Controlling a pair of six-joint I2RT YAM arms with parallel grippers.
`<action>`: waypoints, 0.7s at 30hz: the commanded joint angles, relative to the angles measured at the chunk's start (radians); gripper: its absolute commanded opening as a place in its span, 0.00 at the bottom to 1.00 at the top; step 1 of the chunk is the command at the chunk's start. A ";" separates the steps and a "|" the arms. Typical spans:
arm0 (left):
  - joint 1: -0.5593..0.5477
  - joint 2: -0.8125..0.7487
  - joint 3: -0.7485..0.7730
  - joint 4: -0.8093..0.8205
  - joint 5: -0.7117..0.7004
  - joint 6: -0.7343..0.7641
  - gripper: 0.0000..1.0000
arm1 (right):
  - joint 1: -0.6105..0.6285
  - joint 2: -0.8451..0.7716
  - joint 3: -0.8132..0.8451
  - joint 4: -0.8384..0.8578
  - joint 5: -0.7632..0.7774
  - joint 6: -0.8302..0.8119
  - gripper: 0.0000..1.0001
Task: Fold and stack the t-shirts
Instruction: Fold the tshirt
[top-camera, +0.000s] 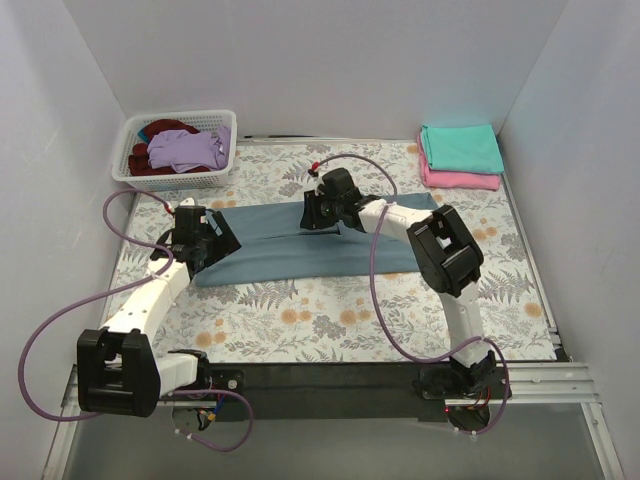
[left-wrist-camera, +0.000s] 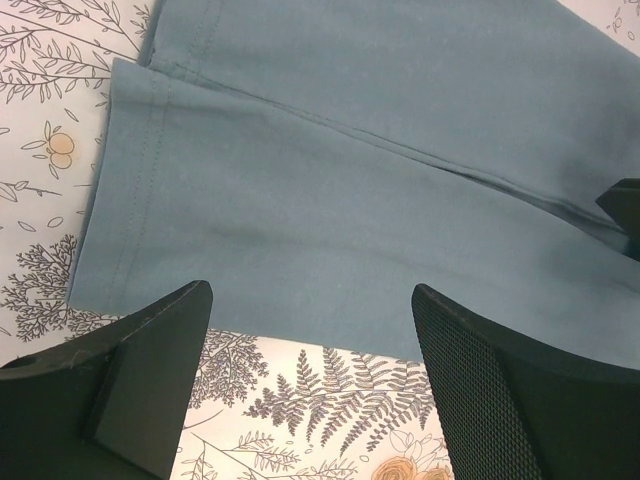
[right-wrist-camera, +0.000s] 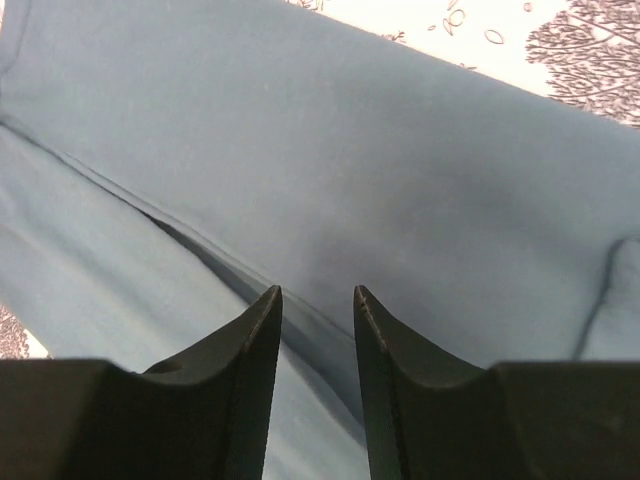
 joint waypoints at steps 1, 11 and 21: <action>0.002 0.001 -0.002 0.012 0.004 0.017 0.80 | -0.012 -0.107 -0.008 -0.021 -0.026 -0.030 0.42; 0.004 0.021 0.000 0.009 0.017 0.017 0.80 | -0.205 -0.350 -0.246 -0.091 0.080 -0.163 0.46; 0.002 0.047 0.001 0.006 0.023 0.020 0.79 | -0.214 -0.290 -0.216 -0.148 0.219 -0.382 0.48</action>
